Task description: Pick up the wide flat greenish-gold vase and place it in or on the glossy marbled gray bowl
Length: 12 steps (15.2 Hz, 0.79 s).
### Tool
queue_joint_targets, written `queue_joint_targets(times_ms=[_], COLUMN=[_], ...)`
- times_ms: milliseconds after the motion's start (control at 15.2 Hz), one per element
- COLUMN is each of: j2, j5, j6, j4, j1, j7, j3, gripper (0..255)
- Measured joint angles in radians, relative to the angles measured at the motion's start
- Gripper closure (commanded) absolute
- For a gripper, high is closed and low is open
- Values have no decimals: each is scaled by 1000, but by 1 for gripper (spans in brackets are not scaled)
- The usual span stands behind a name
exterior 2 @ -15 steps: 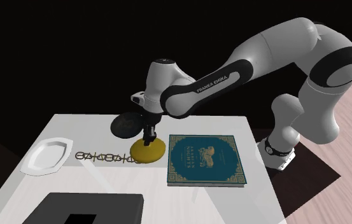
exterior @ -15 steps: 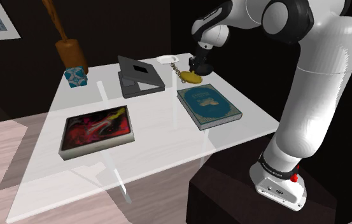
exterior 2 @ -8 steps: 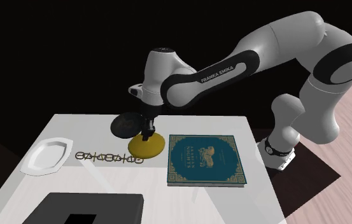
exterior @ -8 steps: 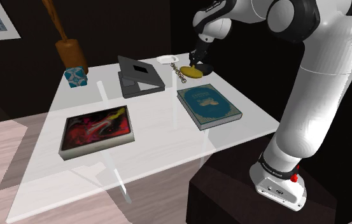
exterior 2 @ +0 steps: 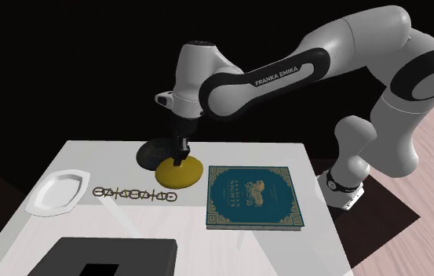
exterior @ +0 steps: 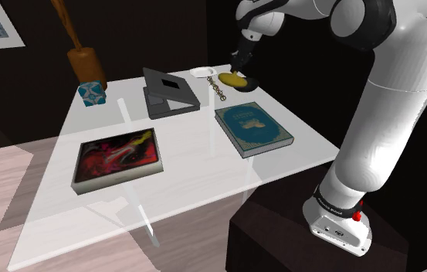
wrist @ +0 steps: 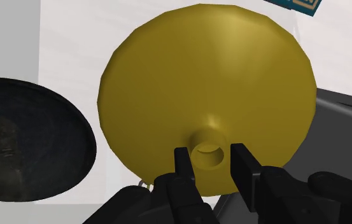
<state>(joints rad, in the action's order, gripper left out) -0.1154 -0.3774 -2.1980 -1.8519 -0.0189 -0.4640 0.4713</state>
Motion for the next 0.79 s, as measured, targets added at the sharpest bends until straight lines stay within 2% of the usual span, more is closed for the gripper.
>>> queue_joint_targets(times_ms=[396, 792], j2=[6, -150], j5=[15, -78], j6=[73, 215], j4=[68, 306], j1=[8, 117], j7=[14, -93], j3=[9, 43], gripper=[255, 255])
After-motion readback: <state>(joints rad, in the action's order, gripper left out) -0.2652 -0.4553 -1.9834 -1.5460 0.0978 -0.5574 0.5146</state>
